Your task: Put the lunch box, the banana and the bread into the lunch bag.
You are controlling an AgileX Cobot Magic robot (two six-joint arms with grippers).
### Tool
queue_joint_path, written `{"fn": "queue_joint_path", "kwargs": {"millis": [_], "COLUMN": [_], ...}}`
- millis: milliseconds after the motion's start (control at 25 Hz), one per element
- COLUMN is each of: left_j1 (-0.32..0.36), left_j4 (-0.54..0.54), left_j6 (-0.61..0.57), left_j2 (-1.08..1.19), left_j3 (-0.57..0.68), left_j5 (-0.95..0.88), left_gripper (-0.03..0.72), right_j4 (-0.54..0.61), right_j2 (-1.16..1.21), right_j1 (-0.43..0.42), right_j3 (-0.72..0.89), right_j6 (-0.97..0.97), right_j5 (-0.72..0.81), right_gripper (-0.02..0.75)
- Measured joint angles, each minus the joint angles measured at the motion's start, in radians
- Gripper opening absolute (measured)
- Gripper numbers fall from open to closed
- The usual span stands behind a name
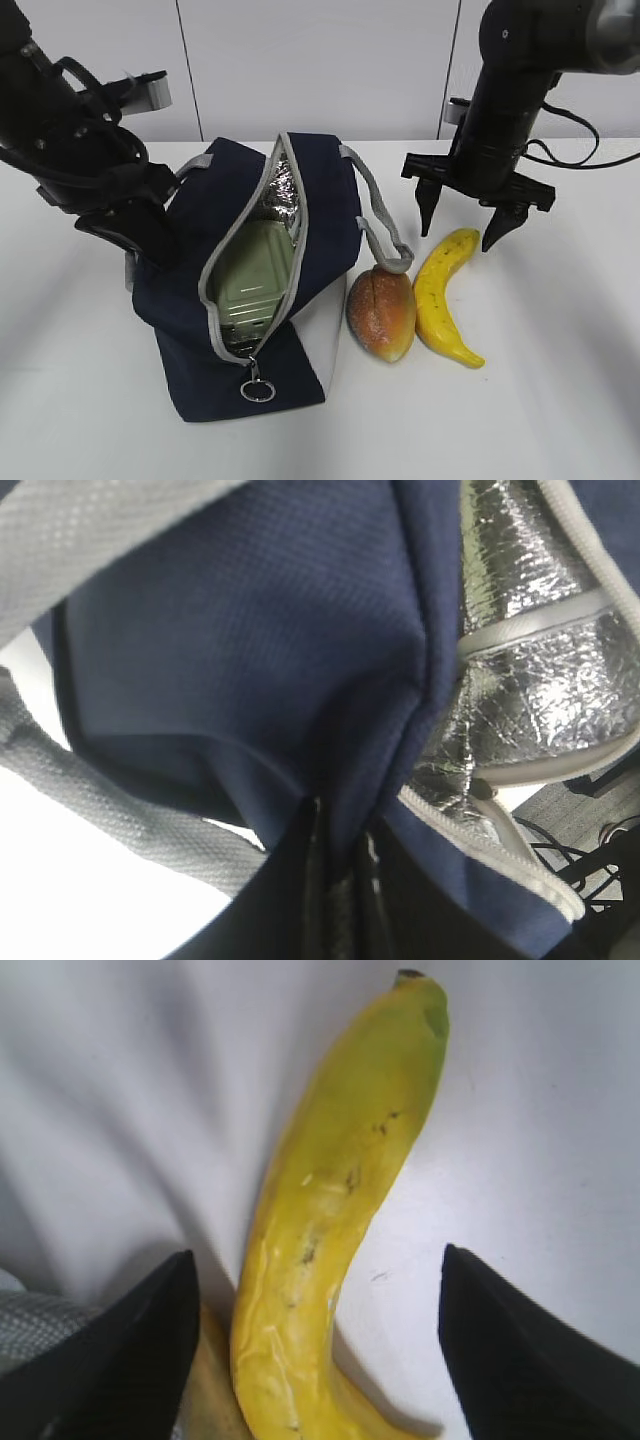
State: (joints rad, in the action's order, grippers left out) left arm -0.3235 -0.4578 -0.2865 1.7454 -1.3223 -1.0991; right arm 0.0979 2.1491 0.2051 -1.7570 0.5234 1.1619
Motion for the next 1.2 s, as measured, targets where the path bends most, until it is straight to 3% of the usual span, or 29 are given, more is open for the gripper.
{"fn": "queue_joint_path", "kwargs": {"millis": [800, 880, 1040, 1200], "left_j1": [0.0, 0.0, 0.0, 0.0], "left_j4": [0.012, 0.012, 0.015, 0.019], "left_j6": [0.0, 0.0, 0.0, 0.0], "left_j2": [0.0, 0.0, 0.0, 0.0], "left_j3": [0.0, 0.0, 0.0, 0.0], "left_j5": [0.0, 0.0, 0.0, 0.0], "left_gripper": [0.016, 0.016, 0.017, 0.017], "right_j4": [0.009, 0.011, 0.016, 0.016], "right_j2": [0.109, 0.117, 0.119, 0.119], "right_j1": [0.0, 0.0, 0.0, 0.0], "right_j3": [0.0, 0.0, 0.0, -0.002], "right_j6": [0.035, 0.035, 0.023, -0.026], "right_j5": [-0.031, -0.033, -0.029, -0.008], "right_gripper": [0.517, 0.475, 0.314, 0.292]}}
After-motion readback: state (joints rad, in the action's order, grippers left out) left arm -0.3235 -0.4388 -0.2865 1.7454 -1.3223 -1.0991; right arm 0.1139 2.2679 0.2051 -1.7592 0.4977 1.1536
